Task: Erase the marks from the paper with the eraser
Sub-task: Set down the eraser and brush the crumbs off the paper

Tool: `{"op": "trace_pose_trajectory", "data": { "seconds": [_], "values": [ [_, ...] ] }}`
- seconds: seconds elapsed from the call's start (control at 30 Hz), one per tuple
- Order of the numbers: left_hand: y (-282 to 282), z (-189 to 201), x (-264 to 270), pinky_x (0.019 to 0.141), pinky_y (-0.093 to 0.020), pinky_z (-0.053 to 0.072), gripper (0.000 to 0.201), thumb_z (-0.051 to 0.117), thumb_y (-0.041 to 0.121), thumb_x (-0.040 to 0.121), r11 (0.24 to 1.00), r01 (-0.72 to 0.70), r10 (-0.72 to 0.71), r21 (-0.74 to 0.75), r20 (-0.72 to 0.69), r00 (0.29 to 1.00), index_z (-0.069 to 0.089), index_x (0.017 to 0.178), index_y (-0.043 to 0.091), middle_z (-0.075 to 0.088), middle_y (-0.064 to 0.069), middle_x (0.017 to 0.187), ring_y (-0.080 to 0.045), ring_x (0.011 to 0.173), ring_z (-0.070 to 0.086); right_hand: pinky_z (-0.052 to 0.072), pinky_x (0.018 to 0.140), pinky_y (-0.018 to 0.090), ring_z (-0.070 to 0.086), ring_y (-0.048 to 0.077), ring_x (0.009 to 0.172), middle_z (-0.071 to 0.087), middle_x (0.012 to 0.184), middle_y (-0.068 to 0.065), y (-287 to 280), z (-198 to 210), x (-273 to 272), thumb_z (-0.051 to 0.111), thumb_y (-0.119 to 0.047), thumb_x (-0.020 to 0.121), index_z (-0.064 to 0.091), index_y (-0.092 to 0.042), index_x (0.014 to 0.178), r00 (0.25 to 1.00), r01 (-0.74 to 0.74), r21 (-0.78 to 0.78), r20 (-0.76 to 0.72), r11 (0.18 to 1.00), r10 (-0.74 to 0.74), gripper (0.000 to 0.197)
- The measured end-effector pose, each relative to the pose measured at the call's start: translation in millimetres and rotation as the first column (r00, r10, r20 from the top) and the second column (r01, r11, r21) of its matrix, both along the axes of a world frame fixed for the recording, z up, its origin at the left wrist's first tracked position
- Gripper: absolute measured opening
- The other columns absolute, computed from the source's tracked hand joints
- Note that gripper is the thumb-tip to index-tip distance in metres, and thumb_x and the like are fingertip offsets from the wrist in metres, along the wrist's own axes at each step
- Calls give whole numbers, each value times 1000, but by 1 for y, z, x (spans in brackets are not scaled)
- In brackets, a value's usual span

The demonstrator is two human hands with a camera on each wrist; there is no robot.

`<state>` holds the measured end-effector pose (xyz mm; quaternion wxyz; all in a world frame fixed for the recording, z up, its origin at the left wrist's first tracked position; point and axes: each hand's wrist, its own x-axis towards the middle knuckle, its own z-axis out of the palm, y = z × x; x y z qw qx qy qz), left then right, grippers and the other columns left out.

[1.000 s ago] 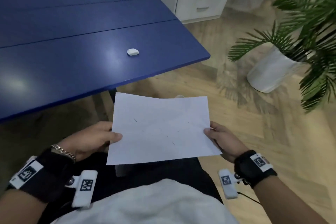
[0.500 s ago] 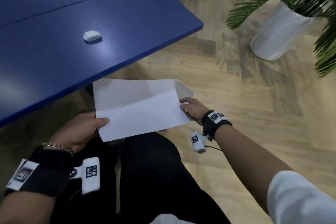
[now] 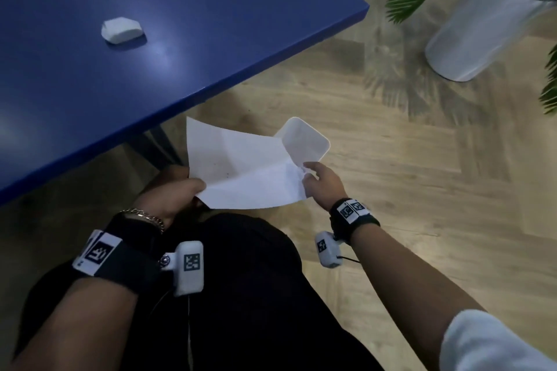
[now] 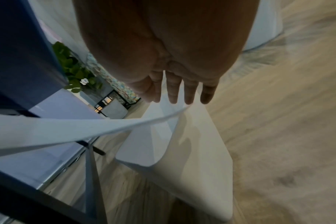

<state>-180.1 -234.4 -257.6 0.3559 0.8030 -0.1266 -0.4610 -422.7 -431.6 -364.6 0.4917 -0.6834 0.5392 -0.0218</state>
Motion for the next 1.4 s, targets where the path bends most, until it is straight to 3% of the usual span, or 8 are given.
{"op": "trace_pose_trajectory", "data": {
  "seconds": [0.17,0.3,0.5,0.77,0.93,1.07,1.3,1.4],
  "values": [
    [-4,0,-1,82,-40,62,30,54,-9,96,999,-45,45,4,-19,999,73,93,13,76,-10,99,-32,96,74,43,86,25,66,26,120,68,139,1,15,23,3,53,-24,108,64,-22,139,988,-116,-203,79,972,135,33],
    [-6,2,-3,91,-54,63,26,55,-3,95,1000,-2,3,10,-31,1000,75,109,8,78,-16,103,-38,93,75,38,119,30,50,11,144,56,155,-6,45,58,13,50,-36,110,60,-25,145,878,-389,-295,168,873,448,38],
    [-7,-6,-6,99,-60,59,26,62,18,71,999,33,-32,4,-52,998,82,89,16,82,-13,101,-38,99,78,7,131,27,17,2,159,21,173,-17,74,59,40,12,-57,111,24,-44,164,689,-706,26,258,708,677,56],
    [-6,-25,1,96,-62,61,47,62,18,59,998,36,-40,-50,-80,996,79,102,10,81,-10,107,-33,101,78,-5,119,79,-10,40,162,-3,177,-6,18,-23,7,2,-67,103,8,-38,166,457,-778,102,-585,620,670,69],
    [-14,-22,-10,70,-27,63,28,56,-5,91,998,42,-47,-54,-107,993,75,102,13,79,-4,108,-19,97,75,-8,128,62,-14,29,163,-10,177,-5,26,6,32,16,-64,108,4,-32,168,737,-654,-111,-314,748,598,70],
    [-14,-27,-9,66,-24,62,33,53,-10,93,999,19,-25,-46,-116,993,75,113,4,78,-12,112,-20,96,75,-9,128,41,-13,14,162,-6,175,-20,58,20,45,12,-60,110,1,-58,160,655,-753,-82,0,653,755,52],
    [-9,-22,-8,87,-41,65,41,60,6,74,996,56,-64,-70,-125,990,76,112,3,80,-13,113,-29,104,77,-3,121,77,-10,41,162,-3,177,1,14,-29,9,11,-63,106,36,-25,157,490,-771,-2,-641,637,591,67],
    [-11,-23,-7,82,-36,65,34,58,-6,87,997,52,-60,-62,-142,988,74,116,1,78,-14,116,-29,105,77,-6,124,71,-11,37,162,-7,177,5,22,-11,19,14,-66,106,24,-26,165,637,-688,-110,-565,717,525,72]
  ]
}}
